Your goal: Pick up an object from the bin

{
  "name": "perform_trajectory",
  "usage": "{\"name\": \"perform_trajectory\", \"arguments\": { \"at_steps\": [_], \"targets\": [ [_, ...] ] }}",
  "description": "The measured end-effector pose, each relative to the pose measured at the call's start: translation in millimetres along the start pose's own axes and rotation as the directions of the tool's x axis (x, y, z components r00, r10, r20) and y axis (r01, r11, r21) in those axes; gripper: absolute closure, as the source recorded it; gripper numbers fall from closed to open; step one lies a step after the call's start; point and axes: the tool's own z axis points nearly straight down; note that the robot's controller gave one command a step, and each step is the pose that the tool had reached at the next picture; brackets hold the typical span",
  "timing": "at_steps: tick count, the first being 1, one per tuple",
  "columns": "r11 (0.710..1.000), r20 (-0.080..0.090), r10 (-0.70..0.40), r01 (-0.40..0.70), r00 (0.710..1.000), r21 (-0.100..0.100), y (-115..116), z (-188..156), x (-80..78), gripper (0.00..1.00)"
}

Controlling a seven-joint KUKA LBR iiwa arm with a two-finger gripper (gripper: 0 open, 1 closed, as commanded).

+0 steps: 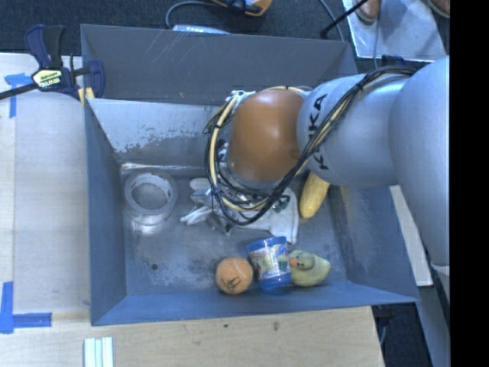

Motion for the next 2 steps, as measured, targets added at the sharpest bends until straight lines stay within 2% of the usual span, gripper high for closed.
{"name": "perform_trajectory", "arguments": {
  "at_steps": [2],
  "targets": [
    [1.0,-0.002,-0.018,0.018,1.0,-0.001,0.1,-4.0,1.5,1.0]
  ]
}}
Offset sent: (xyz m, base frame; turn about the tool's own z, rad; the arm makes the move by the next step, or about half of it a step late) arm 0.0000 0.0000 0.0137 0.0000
